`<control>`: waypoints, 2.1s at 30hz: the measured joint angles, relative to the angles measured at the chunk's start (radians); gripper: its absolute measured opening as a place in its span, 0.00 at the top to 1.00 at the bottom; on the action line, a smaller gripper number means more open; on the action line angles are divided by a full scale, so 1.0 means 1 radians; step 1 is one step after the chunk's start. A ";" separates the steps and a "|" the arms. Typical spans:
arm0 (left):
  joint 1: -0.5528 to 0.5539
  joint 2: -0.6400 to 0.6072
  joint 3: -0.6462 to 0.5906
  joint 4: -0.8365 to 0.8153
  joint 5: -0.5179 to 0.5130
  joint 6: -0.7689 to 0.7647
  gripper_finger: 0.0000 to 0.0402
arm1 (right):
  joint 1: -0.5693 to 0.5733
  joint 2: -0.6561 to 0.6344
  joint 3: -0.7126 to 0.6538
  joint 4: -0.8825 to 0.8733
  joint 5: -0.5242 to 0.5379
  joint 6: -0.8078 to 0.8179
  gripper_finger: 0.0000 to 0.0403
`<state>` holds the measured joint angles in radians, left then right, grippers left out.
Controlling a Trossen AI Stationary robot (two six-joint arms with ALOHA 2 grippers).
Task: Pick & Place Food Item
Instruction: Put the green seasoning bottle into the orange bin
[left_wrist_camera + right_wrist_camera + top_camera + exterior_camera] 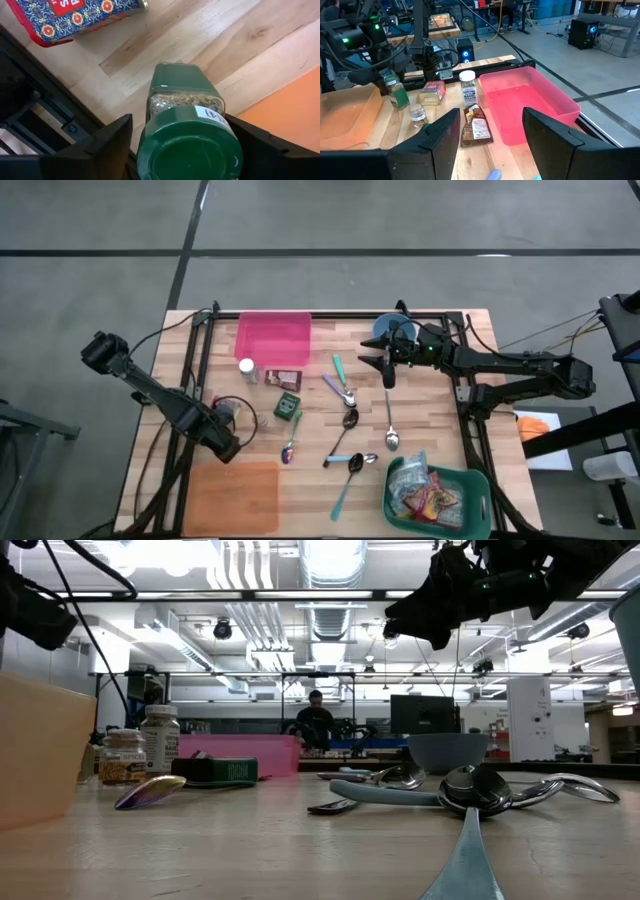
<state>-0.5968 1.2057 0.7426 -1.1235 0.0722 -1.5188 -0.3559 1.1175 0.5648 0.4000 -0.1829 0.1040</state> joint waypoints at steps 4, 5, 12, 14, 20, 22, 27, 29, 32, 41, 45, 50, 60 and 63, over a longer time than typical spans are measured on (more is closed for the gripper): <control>0.000 0.000 -0.010 0.010 0.000 -0.004 0.40 | 0.000 0.000 0.000 0.000 0.000 0.000 0.48; 0.000 0.000 -0.011 0.009 0.000 -0.007 0.44 | 0.000 0.000 0.000 0.000 0.000 0.000 0.48; 0.000 -0.001 -0.012 0.010 0.001 -0.007 0.54 | 0.000 0.001 0.000 0.000 0.000 0.000 0.48; 0.000 -0.001 -0.012 0.015 0.000 -0.007 0.54 | 0.000 0.001 0.000 0.000 0.000 0.000 0.48; 0.000 0.000 -0.009 0.028 0.000 -0.003 0.53 | 0.000 0.001 0.000 0.000 0.000 0.000 0.48; 0.000 0.000 -0.009 0.030 -0.001 -0.003 0.53 | 0.000 0.001 0.000 0.000 0.000 0.000 0.48; 0.000 0.000 -0.009 0.029 -0.001 -0.003 0.53 | 0.000 0.001 0.000 0.000 0.000 0.000 0.48; 0.000 0.000 -0.009 0.029 -0.001 -0.003 0.53 | 0.000 0.001 0.000 0.000 0.000 0.000 0.48; 0.000 -0.002 -0.007 0.024 0.001 -0.002 0.53 | 0.000 0.001 0.000 0.000 0.000 0.000 0.48; 0.003 -0.013 0.158 -0.136 -0.005 -0.056 0.51 | 0.000 0.001 0.000 0.000 0.000 0.000 0.48; 0.003 -0.013 0.246 -0.203 0.000 -0.140 0.50 | 0.000 0.001 0.000 0.000 0.000 0.000 0.48; 0.000 -0.013 0.320 -0.221 0.081 -0.305 0.53 | 0.000 0.001 0.000 0.000 0.000 0.000 0.48; -0.121 0.031 0.366 -0.121 0.165 -0.656 0.52 | 0.000 0.001 0.000 0.000 0.000 0.000 0.48; -0.195 0.082 0.387 -0.096 0.165 -0.785 0.53 | 0.000 0.000 0.000 0.000 0.000 0.000 0.48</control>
<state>-0.7914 1.2872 1.1295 -1.2192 0.2371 -2.3034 -0.3561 1.1179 0.5648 0.4000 -0.1829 0.1040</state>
